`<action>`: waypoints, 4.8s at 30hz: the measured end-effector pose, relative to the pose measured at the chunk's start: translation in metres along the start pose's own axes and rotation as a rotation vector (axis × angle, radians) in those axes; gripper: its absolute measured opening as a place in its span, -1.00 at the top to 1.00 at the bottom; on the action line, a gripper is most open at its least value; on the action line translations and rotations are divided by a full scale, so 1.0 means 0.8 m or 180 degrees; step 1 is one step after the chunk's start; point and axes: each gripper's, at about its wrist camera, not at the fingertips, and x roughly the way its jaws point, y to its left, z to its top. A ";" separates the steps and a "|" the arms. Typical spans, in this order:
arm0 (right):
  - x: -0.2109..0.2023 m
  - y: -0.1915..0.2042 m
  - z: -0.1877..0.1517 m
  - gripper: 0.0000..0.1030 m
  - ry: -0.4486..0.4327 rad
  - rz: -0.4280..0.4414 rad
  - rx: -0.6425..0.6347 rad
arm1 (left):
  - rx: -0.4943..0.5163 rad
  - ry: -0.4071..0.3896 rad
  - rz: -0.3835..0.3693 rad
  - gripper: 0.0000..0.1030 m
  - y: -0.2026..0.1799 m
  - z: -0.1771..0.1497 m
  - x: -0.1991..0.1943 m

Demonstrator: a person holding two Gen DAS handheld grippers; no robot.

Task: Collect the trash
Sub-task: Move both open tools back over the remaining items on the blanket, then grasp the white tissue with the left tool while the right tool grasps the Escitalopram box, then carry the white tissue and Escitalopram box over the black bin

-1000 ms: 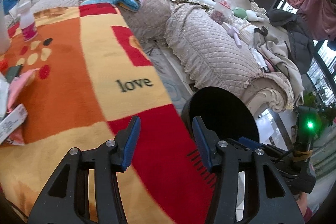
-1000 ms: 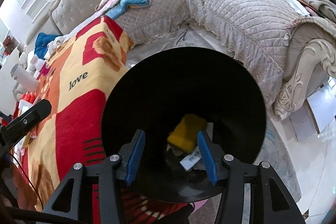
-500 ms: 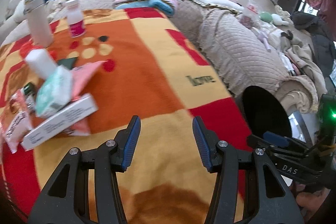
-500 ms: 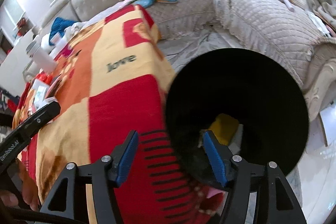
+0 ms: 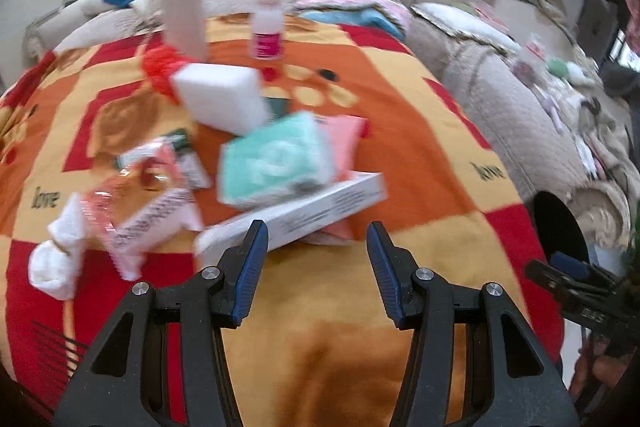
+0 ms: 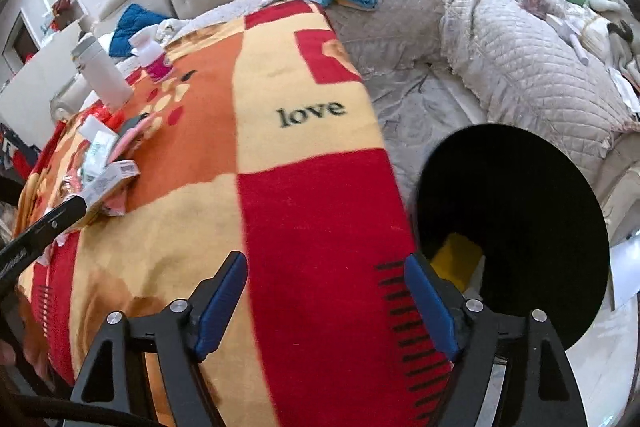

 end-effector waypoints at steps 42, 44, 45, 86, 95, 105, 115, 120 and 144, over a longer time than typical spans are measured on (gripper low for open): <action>0.008 0.052 0.009 -0.53 0.0093 0.0196 -0.0114 | 0.0045 0.0657 -0.1271 0.03 0.003 -0.006 0.050; 0.009 0.052 0.014 -0.53 0.0096 0.0199 -0.0080 | 0.0178 0.0652 -0.1467 0.03 -0.010 -0.012 0.035; 0.010 0.054 0.017 -0.53 0.0098 0.0216 -0.0067 | 0.0204 0.0629 -0.1534 0.03 -0.011 -0.012 0.026; 0.051 0.155 0.014 0.11 -0.0030 0.0199 -0.0751 | -0.0427 0.0350 -0.0058 0.48 0.214 -0.045 -0.006; 0.020 0.148 0.011 0.12 -0.0132 0.0381 -0.0709 | -0.0372 0.0055 -0.0134 0.49 0.185 -0.055 -0.074; -0.013 0.133 0.007 0.12 -0.0250 0.0451 -0.0673 | -0.0080 -0.0012 -0.0350 0.49 0.110 -0.044 -0.086; -0.031 0.096 0.008 0.12 -0.0324 0.0322 -0.0566 | 0.0195 0.0037 -0.0594 0.49 0.020 -0.029 -0.061; -0.041 0.070 0.008 0.12 -0.0367 0.0246 -0.0483 | 0.0298 0.0130 -0.0712 0.49 -0.018 -0.025 -0.044; -0.060 -0.088 0.002 0.12 -0.0369 -0.0165 0.0131 | 0.0734 0.0295 -0.1099 0.49 -0.193 0.000 0.008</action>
